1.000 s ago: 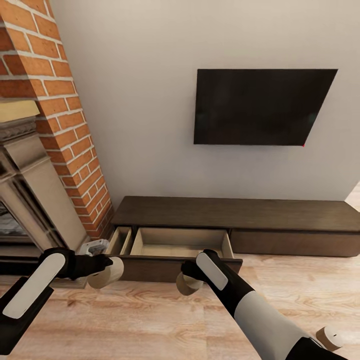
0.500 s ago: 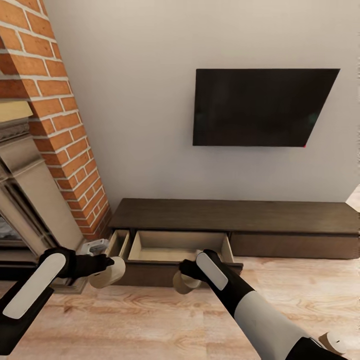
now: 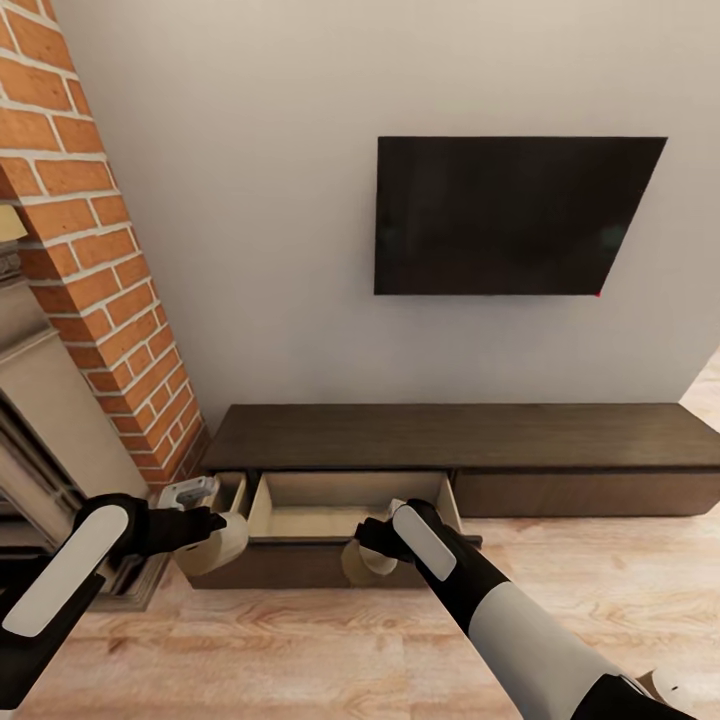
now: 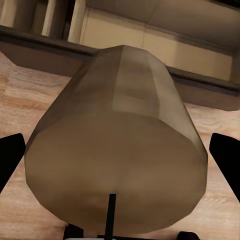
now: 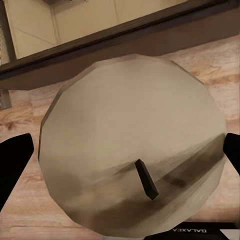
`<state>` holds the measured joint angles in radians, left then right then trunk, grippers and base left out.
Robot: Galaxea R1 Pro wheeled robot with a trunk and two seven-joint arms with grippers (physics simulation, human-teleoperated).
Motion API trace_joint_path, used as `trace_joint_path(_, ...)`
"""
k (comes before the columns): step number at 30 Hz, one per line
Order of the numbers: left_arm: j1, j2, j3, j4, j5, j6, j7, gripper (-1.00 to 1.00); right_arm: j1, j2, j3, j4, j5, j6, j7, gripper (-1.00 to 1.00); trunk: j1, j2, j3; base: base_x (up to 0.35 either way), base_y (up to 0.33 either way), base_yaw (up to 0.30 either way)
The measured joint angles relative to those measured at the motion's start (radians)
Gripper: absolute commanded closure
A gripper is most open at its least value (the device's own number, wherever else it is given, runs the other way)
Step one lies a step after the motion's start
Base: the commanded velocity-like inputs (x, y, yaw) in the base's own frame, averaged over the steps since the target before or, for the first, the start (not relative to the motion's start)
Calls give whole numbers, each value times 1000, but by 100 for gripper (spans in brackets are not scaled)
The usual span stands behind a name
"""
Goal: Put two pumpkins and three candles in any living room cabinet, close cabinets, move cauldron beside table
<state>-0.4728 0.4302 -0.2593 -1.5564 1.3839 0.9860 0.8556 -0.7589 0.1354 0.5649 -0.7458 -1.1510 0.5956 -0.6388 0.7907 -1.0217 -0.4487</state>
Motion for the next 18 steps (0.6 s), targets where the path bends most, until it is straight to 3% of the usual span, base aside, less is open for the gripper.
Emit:
trace_joint_path(10, 0, 0, 3, -1, 4, 0, 0, 100, 0, 0, 1, 0, -3, -1, 23, 100, 0, 0, -3, 110, 27, -50)
trace_joint_path(18, 0, 0, 3, -1, 5, 0, -1, 100, 0, 0, 2, 0, -2, 0, 28, 100, 0, 0, -3, 295, 1, -3)
